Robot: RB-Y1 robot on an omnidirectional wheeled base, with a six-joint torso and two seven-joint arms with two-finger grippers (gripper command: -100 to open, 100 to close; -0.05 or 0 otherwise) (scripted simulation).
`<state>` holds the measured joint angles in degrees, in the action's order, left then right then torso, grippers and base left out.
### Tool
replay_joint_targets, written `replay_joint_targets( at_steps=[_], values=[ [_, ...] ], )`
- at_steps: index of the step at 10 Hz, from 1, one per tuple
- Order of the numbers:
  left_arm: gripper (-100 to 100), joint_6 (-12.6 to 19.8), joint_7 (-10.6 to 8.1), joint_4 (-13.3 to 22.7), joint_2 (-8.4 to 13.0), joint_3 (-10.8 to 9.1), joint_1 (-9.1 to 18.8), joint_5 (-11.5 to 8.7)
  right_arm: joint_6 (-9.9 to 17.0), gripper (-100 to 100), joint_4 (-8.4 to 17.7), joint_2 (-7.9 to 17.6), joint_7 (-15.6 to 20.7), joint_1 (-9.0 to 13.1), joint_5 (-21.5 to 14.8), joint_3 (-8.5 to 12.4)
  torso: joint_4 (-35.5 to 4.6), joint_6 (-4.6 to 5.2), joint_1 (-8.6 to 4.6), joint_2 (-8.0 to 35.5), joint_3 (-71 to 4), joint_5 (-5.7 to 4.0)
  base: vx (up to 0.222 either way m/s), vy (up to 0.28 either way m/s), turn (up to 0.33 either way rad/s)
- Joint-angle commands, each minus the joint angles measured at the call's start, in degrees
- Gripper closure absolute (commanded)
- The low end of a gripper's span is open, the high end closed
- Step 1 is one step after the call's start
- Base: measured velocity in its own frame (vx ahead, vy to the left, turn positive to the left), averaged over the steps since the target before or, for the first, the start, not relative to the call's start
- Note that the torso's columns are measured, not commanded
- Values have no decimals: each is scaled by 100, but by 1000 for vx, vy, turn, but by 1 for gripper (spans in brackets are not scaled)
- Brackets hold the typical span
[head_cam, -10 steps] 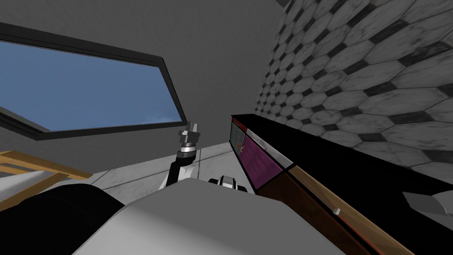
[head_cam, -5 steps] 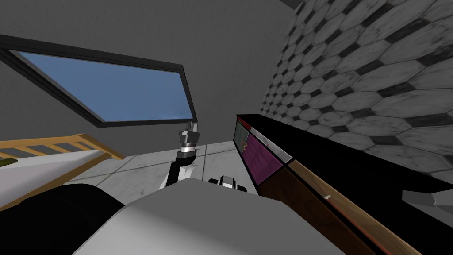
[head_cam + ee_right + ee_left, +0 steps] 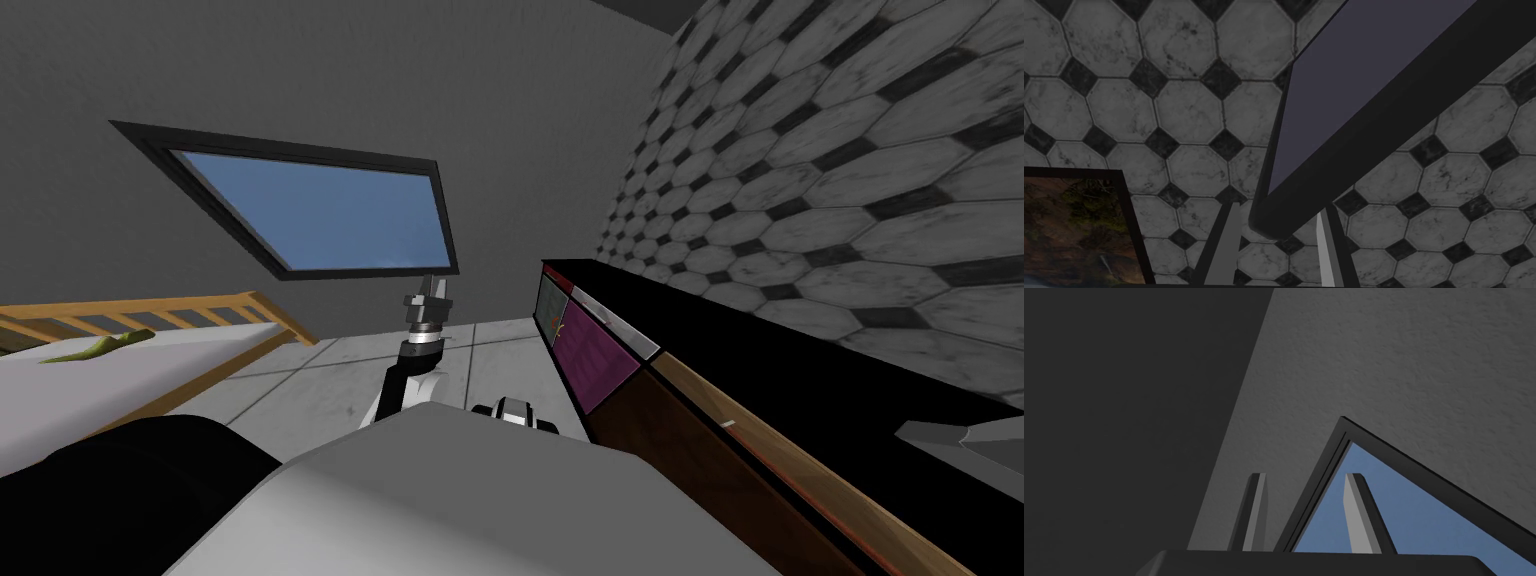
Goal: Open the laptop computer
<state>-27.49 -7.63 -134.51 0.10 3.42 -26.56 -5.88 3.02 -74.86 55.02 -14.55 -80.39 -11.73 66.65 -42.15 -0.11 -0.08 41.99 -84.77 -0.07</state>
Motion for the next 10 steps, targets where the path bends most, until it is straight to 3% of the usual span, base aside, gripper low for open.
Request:
replay_joint_targets(
  at_steps=[1,3,10],
  values=[
    [0,0,0,0,0,0,1,0,7,100,234,-157,-26,463,104,-85,-4,-8,3,15,9,2,-144,0,173],
    [0,0,0,0,0,0,1,0,9,100,444,-278,-50,823,191,-156,-12,0,11,27,24,-7,-159,7,149],
    [0,0,0,0,0,0,0,0,14,100,863,-519,-97,1703,365,-297,-13,3,2,29,21,-1,-93,15,94]
  ],
)
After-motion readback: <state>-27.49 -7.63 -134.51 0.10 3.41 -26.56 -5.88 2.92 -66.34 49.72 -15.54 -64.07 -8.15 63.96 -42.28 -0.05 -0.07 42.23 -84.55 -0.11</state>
